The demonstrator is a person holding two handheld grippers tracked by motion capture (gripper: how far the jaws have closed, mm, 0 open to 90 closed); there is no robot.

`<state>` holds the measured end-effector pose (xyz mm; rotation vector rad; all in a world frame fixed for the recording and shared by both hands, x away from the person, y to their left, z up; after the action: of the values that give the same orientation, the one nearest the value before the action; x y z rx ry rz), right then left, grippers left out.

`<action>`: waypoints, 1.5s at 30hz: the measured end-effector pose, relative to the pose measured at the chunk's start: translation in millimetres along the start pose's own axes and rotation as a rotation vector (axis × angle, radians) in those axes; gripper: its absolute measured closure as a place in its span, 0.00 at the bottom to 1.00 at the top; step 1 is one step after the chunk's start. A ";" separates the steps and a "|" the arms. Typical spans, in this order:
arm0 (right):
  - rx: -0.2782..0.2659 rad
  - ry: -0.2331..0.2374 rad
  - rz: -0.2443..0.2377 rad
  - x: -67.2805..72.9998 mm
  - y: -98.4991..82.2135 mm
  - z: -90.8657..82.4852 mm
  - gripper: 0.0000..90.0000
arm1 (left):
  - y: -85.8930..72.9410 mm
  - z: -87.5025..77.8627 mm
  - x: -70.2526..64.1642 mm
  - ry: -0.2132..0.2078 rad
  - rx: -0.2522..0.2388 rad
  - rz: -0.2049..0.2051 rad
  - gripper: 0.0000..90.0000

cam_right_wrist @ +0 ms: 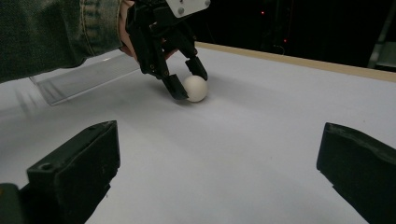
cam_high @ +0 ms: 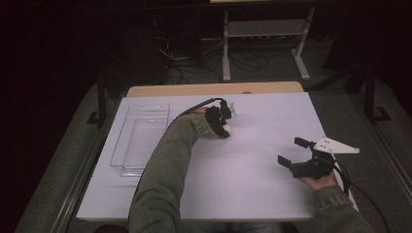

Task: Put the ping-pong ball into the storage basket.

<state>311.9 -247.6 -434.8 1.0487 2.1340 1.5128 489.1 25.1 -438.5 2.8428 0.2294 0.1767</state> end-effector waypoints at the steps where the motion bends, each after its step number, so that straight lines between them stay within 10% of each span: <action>1: 0.000 0.000 0.000 0.1 0.0 0.0 0.00 | -0.3 -0.4 0.0 0.000 0.000 0.000 0.49; 23: 0.002 0.004 0.001 0.1 -0.2 -0.2 0.00 | -1.9 -8.3 3.5 -0.002 -0.003 -0.024 0.56; 45: 0.007 -0.004 -0.014 0.4 0.4 0.4 0.00 | 2.2 -55.7 1.2 0.015 -0.017 -0.003 0.56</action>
<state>312.0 -247.0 -434.5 1.0363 2.1409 1.4966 482.7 38.2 -384.7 2.8251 0.2344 0.1986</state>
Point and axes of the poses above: each handheld gripper's, and its own axes: z roughly forward along the jaws, y roughly out of its top, x roughly to its left, the point moved 3 cm from there along z, roughly forward along the jaws, and after that the axes turned 6 degrees about x, right-handed, at the moved point
